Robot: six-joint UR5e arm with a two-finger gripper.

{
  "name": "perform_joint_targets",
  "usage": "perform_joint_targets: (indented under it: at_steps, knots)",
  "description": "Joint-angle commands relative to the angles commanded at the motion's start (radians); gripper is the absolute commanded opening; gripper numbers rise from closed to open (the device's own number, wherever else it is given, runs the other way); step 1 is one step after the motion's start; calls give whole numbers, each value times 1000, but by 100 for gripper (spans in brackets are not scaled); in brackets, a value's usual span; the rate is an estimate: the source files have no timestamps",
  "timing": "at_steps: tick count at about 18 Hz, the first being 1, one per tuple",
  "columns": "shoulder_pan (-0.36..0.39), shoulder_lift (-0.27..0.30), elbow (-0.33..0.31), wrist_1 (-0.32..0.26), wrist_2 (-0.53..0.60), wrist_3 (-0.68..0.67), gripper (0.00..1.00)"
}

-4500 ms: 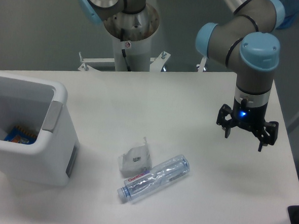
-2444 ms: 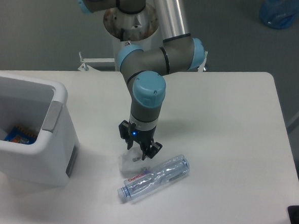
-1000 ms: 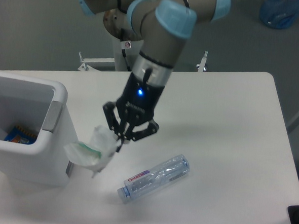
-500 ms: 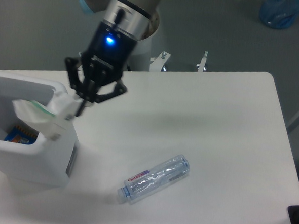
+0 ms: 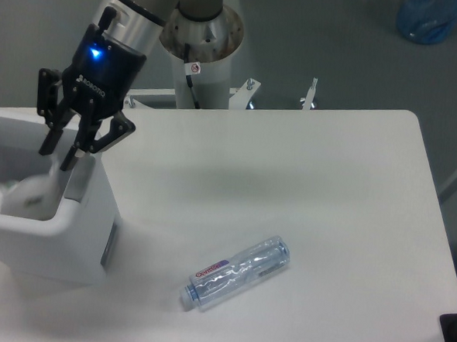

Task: Place the trash in the trash can
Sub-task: 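Move the gripper back over the clear water bottle and lower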

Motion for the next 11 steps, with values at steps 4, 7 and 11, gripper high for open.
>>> perform_joint_targets:
  at_steps: [4, 7, 11]
  knots:
    - [44, -64, 15, 3, 66, 15, 100]
    - [175, -142, 29, 5, 66, 24, 100]
    - [229, -256, 52, 2, 92, 100, 100]
